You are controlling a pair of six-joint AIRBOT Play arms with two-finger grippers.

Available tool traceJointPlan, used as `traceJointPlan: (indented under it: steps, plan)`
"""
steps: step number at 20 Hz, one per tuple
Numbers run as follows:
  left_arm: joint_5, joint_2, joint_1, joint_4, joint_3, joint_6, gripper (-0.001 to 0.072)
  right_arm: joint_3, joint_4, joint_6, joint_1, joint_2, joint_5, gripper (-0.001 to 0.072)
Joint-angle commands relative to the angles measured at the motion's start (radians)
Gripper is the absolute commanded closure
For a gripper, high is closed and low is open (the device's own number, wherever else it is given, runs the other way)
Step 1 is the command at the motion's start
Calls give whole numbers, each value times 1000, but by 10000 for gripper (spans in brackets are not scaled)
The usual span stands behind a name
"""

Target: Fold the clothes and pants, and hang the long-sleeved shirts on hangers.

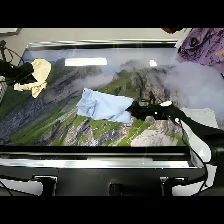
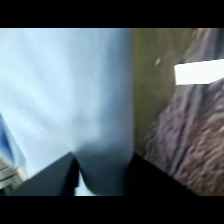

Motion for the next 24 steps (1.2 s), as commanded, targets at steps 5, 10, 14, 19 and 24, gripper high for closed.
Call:
traceJointPlan:
  steps: [5,10,14,19,24]
  plan:
    - [0,-17,-7,-3,0,0,684,176,-72,12,0,1,14,678]
    - [-1,-20,-21,-3,0,0,684,428,-314,318,-119,1,15,678]
    - [-2,-20,-30,-3,0,-3,684,575,-357,402,-268,1,63,678]
    - [-20,-19,-35,-3,0,-4,684,686,-436,523,-440,26,112,678]
    - [-53,-19,-35,-4,0,-4,684,688,-677,757,-543,127,139,679]
